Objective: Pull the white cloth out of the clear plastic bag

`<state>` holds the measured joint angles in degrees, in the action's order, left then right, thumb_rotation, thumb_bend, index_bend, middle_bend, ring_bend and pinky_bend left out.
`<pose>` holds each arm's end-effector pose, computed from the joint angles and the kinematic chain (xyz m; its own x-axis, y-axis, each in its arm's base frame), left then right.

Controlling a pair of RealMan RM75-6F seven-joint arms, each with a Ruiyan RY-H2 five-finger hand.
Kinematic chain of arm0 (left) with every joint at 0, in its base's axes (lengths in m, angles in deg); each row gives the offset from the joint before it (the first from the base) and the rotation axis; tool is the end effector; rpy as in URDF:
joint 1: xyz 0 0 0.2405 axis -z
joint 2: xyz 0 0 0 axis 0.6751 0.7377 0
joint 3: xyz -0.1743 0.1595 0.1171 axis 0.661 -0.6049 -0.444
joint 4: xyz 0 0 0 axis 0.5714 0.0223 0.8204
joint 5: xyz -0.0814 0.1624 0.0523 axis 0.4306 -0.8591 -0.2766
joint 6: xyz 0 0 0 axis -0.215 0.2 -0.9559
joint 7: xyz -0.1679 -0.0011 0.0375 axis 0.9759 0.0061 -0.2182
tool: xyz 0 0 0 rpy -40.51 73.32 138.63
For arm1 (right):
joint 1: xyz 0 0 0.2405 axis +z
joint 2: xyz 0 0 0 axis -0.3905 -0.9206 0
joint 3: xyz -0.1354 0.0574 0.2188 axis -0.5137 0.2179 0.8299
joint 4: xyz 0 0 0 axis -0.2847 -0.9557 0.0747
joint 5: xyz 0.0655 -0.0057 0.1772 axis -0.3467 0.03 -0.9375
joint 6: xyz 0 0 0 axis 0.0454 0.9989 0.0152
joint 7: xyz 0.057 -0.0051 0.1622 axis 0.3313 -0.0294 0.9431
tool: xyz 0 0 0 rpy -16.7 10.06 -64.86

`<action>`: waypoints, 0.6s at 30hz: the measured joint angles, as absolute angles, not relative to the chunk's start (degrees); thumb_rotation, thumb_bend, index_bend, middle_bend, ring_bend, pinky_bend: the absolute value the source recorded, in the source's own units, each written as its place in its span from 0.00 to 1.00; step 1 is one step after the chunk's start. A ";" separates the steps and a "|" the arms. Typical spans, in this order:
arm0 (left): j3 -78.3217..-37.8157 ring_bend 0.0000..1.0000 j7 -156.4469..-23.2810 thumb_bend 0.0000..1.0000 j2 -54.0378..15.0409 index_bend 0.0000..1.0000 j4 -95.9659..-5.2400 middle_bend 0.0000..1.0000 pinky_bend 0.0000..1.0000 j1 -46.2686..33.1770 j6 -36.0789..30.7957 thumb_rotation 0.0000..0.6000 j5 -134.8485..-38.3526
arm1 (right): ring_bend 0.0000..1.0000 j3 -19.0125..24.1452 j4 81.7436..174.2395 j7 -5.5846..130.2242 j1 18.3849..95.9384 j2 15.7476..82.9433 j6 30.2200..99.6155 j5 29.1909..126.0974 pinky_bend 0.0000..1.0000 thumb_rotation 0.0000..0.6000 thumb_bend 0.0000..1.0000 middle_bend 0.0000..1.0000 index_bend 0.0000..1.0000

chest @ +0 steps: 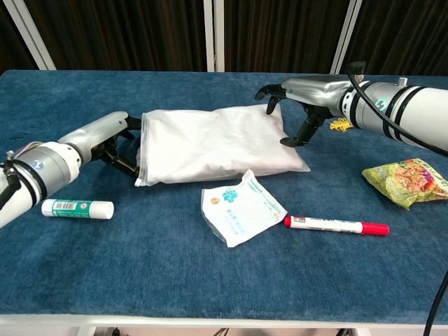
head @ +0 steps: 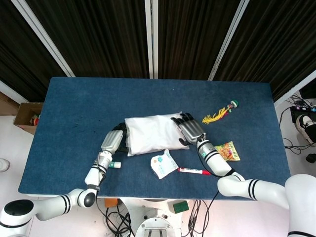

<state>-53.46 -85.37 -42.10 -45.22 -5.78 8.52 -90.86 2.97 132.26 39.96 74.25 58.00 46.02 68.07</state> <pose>-0.1797 0.3544 -0.0814 -0.0050 0.3929 0.9196 0.9930 -0.1065 0.0510 -0.1255 -0.3955 -0.0395 0.4703 -0.3814 0.7958 -0.8627 -0.3884 0.3237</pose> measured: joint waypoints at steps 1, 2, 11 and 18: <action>-53.23 0.05 -84.67 0.23 -41.91 0.39 -45.62 0.15 0.14 -5.75 8.83 1.00 -90.90 | 0.03 3.04 132.10 39.85 74.41 58.15 45.99 67.85 0.10 1.00 0.33 0.21 0.10; -53.12 0.05 -84.41 0.24 -41.76 0.39 -45.83 0.15 0.14 -5.69 9.10 1.00 -90.93 | 0.03 3.10 132.04 39.82 74.51 58.26 45.98 67.69 0.10 1.00 0.33 0.21 0.10; -52.10 0.05 -83.63 0.32 -44.18 0.54 -42.83 0.20 0.14 -4.65 10.01 1.00 -90.31 | 0.03 3.19 130.98 40.35 74.97 59.36 45.65 66.65 0.10 1.00 0.33 0.21 0.10; -51.83 0.08 -81.60 0.52 -46.49 0.71 -39.92 0.30 0.14 -4.71 7.53 1.00 -91.82 | 0.03 3.52 131.84 42.43 74.39 58.51 46.15 67.55 0.10 1.00 0.33 0.21 0.10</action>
